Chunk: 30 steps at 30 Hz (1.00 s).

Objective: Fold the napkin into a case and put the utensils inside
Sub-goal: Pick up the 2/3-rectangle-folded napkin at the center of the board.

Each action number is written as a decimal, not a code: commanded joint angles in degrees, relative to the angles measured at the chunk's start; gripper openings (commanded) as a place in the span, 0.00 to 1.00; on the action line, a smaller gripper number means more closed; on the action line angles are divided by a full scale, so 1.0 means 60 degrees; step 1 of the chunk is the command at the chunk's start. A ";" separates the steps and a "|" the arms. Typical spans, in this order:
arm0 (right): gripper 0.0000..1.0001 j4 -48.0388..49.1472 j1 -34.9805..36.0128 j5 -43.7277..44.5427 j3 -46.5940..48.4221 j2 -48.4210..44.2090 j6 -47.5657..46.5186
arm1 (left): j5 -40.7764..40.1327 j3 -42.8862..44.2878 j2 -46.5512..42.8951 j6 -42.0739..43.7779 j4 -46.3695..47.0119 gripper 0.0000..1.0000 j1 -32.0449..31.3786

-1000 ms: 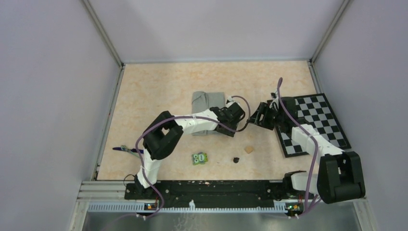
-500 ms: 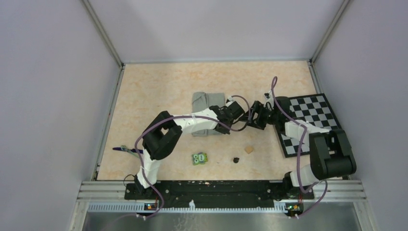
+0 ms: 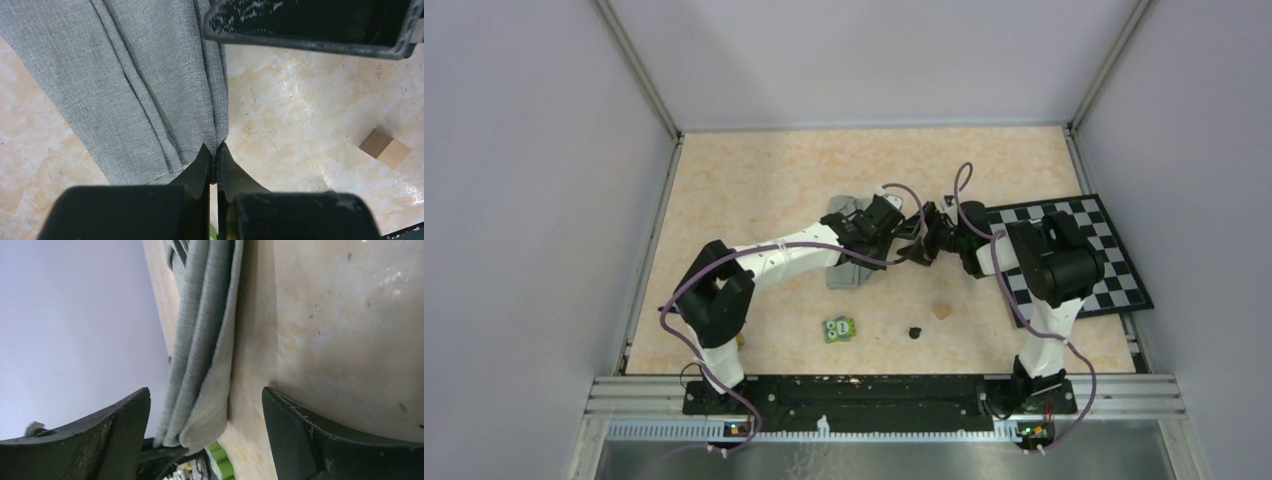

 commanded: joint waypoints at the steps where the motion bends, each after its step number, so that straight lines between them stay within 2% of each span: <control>1: 0.81 0.0856 0.0148 0.1034 0.0456 0.0033 0.0908 | 0.0389 -0.0114 -0.0226 0.0100 0.0358 0.00 0.0060; 5: 0.78 -0.0899 0.0281 0.1543 0.1408 0.0385 0.0412 | 0.0571 -0.0078 -0.0319 0.0143 0.0499 0.00 0.0053; 12: 0.57 -0.1182 0.0300 0.2150 0.2175 0.1089 0.0277 | 0.0900 -0.0043 -0.0330 0.0128 0.0649 0.00 0.0060; 18: 0.54 -0.1347 0.0352 0.2323 0.2341 0.1206 -0.0022 | 0.0886 -0.0017 -0.0357 0.0185 0.0658 0.00 0.0074; 21: 0.41 -0.1176 0.0347 0.2370 0.2356 0.1272 -0.0137 | 0.1041 -0.0040 -0.0310 0.0163 0.0728 0.00 0.0074; 23: 0.24 -0.1082 0.0357 0.2416 0.2365 0.1275 -0.0299 | 0.1228 -0.0034 -0.0271 0.0125 0.0773 0.00 0.0082; 24: 0.13 -0.1044 0.0357 0.2477 0.2369 0.1254 -0.0400 | 0.1441 -0.0023 -0.0265 0.0091 0.0796 0.06 0.0099; 25: 0.00 -0.1034 0.0345 0.2525 0.2401 0.1233 -0.0528 | 0.1702 -0.0023 -0.0292 0.0042 0.0841 0.18 0.0176; 26: 0.00 -0.1021 0.0358 0.2522 0.2447 0.1221 -0.0694 | 0.2344 -0.0056 -0.0374 0.0034 0.0934 0.34 0.0276; 27: 0.00 -0.1044 0.0356 0.2523 0.2512 0.1205 -0.0849 | 0.2862 -0.0108 -0.0511 -0.0042 0.1069 0.45 0.0462; 30: 0.00 -0.1236 0.0346 0.2505 0.2750 0.1153 -0.1432 | 0.4590 -0.0892 -0.1403 -0.0659 0.2102 0.63 0.1499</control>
